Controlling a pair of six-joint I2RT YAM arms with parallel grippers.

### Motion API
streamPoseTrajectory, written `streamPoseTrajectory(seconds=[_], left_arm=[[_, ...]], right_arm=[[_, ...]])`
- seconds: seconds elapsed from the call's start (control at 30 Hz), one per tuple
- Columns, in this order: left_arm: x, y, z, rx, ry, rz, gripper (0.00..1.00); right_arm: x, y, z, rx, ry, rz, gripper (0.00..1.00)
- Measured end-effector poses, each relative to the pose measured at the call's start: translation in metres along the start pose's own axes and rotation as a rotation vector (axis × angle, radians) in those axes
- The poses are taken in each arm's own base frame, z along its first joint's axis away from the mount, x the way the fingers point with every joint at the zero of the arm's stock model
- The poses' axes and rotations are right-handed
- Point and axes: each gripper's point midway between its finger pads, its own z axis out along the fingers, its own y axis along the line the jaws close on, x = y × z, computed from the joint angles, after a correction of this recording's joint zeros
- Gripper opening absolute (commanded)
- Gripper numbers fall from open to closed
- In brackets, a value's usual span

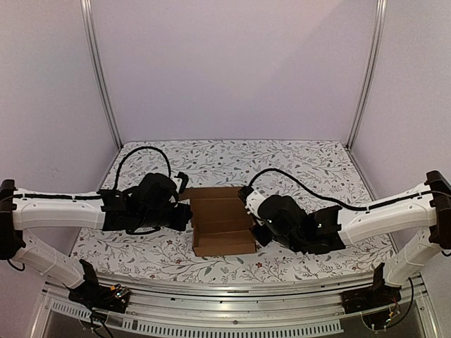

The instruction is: Fold the paper box

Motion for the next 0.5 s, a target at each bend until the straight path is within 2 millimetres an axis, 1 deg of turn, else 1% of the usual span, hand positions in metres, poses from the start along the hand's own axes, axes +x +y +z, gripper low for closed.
streamPoseTrajectory(seconds=[0.5], left_arm=[[0.0065, -0.0066, -0.0028, -0.011, -0.017, -0.007, 0.00]], right_arm=[[0.0037, 0.0073, 0.0013, 0.069, -0.021, 0.065, 0.00]])
